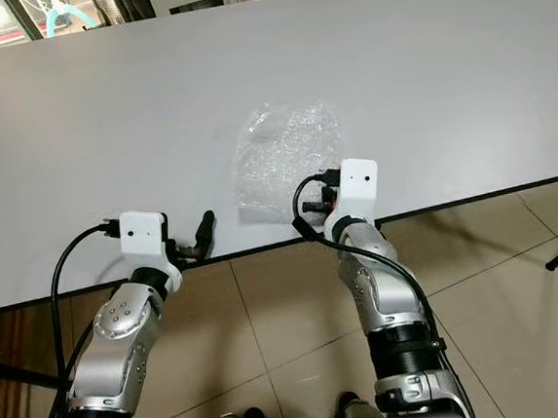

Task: Picking trash to rubbish bin

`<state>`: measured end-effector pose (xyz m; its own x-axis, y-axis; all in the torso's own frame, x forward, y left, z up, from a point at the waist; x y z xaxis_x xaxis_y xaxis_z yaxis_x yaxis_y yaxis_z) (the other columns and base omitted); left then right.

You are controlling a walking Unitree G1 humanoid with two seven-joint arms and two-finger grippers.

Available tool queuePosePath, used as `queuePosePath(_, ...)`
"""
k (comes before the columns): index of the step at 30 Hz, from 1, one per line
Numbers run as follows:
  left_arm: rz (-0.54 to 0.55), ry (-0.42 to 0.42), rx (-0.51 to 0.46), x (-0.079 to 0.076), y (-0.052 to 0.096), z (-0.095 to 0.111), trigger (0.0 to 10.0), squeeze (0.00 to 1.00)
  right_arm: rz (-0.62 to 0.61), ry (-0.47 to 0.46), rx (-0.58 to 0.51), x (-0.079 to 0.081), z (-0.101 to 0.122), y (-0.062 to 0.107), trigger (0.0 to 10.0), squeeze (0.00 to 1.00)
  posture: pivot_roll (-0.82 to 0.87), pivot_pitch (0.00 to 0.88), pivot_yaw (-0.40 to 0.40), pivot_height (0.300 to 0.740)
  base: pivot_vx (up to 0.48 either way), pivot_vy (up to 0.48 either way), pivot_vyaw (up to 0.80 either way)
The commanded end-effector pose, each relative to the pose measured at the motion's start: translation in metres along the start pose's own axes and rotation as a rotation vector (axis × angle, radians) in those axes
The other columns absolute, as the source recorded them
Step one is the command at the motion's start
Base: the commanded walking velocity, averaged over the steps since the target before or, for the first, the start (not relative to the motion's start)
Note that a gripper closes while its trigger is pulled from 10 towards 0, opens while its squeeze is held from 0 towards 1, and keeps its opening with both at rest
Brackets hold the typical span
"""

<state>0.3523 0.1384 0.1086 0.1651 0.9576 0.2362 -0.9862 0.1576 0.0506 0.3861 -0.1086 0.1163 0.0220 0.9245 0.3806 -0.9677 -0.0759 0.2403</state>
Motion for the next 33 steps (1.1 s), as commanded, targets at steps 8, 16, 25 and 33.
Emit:
queuePosePath(8,0.003,-0.001,-0.031,0.001,-0.004,0.009,10.0,0.0,-0.157,0.074,-0.123,-0.044,0.012,0.018,0.0,0.0,-0.04,0.179,0.064,0.74,0.0,0.0,0.0)
queuePosePath(16,-0.01,0.011,-0.049,-0.002,-0.01,0.014,10.0,0.0,-0.201,0.179,-0.272,-0.061,0.031,0.044,0.0,0.0,-0.06,0.166,0.07,0.74,0.0,0.0,0.0)
queuePosePath(25,-0.007,0.025,-0.053,0.001,-0.012,0.014,10.0,0.0,-0.22,0.331,-0.412,-0.067,0.052,0.079,0.0,0.0,-0.1,0.143,0.082,0.74,0.0,0.0,0.0)
queuePosePath(33,-0.053,0.037,-0.053,-0.004,-0.013,0.014,10.0,0.0,-0.247,0.379,-0.478,-0.066,0.062,0.108,0.0,0.0,-0.13,0.127,0.086,0.74,0.0,0.0,0.0)
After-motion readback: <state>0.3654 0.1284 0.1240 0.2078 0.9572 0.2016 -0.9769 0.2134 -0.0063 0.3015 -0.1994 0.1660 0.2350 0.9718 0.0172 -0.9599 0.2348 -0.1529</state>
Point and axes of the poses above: a point about 5 cm out from each wrist's last joint towards the gripper, its own y axis pointing back from the gripper into the wrist, its own z axis along the axis of the wrist's last joint, x = y × z, the point moved 5 cm from there along -y, pointing out of the wrist towards the gripper, and after that the axes turned 12 degrees about -y, right-handed, at the moved point
